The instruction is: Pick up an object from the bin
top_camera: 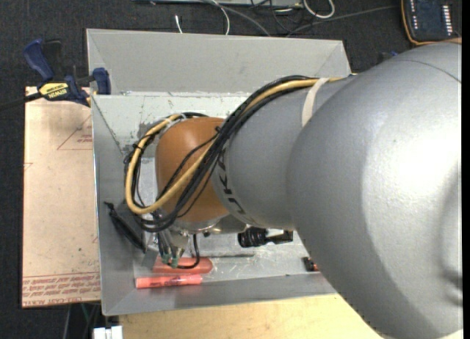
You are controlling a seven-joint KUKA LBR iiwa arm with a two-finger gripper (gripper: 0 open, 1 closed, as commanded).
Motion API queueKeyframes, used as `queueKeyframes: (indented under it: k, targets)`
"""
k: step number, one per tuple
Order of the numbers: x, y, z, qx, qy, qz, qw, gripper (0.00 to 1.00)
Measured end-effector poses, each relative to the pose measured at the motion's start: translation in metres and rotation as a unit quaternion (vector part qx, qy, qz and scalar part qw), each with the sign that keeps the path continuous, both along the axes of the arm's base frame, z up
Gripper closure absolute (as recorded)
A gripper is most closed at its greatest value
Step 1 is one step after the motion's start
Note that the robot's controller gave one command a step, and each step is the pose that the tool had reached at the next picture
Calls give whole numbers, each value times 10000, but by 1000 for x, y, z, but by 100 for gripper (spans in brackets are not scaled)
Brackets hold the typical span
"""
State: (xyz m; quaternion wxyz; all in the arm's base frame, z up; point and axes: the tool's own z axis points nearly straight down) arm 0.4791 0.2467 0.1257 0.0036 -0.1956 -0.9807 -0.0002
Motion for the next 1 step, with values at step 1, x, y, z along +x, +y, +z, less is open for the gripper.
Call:
queueKeyframes:
  k: [1]
  targets:
    - [1, 1, 22, 14, -22, 6, 10000, 100]
